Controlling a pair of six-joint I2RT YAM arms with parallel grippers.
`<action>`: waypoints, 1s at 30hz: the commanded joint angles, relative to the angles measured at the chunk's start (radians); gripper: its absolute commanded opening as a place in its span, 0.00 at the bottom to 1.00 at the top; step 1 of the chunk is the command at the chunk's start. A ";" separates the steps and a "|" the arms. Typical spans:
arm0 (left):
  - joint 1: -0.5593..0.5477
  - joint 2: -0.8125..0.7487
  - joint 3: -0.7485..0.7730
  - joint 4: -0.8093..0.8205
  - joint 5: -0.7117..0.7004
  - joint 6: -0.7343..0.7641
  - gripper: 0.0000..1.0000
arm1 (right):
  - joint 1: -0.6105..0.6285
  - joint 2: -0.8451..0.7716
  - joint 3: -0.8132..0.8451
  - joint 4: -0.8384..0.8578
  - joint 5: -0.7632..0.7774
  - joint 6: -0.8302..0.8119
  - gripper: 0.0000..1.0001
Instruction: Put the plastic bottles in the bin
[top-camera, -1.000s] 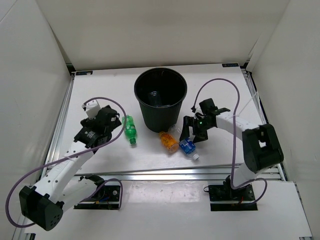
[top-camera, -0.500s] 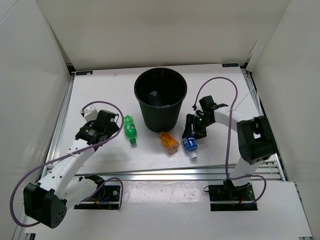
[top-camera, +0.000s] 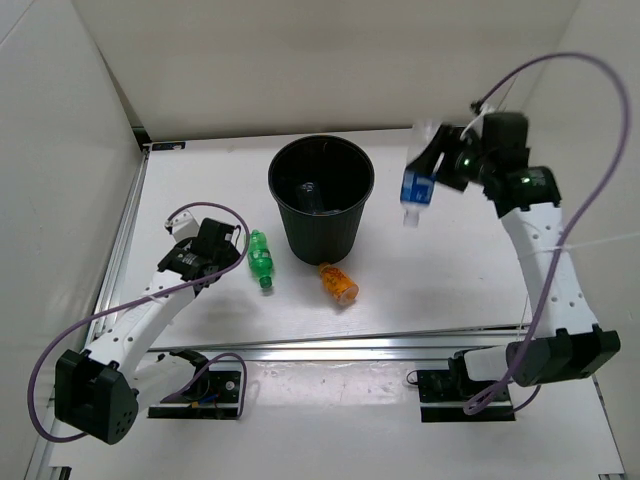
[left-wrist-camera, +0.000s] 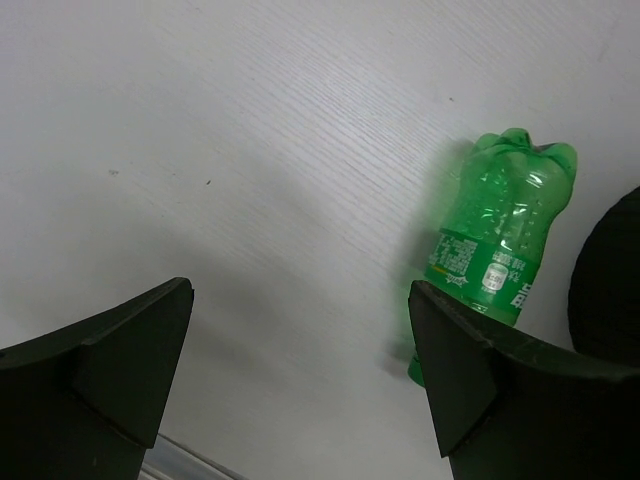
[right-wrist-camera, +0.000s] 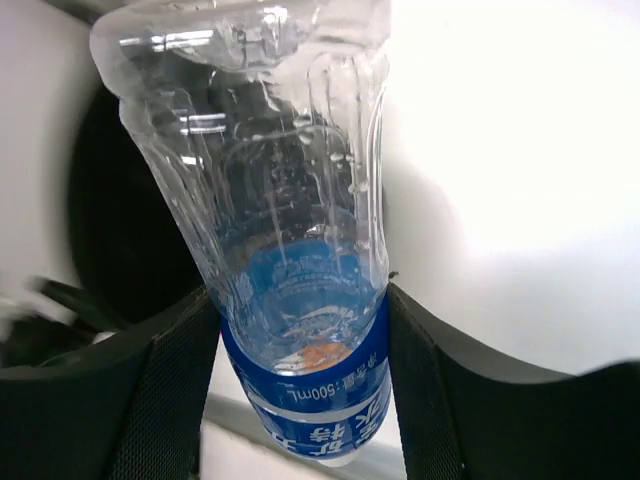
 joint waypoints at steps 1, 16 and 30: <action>0.005 -0.008 -0.029 0.077 0.039 0.012 1.00 | 0.024 0.051 0.228 0.002 0.008 0.029 0.22; 0.005 0.036 -0.065 0.330 0.254 0.124 1.00 | 0.286 0.452 0.737 0.064 -0.082 -0.026 0.99; 0.005 0.283 -0.002 0.482 0.370 0.242 1.00 | 0.199 0.148 0.496 0.054 -0.064 -0.074 0.99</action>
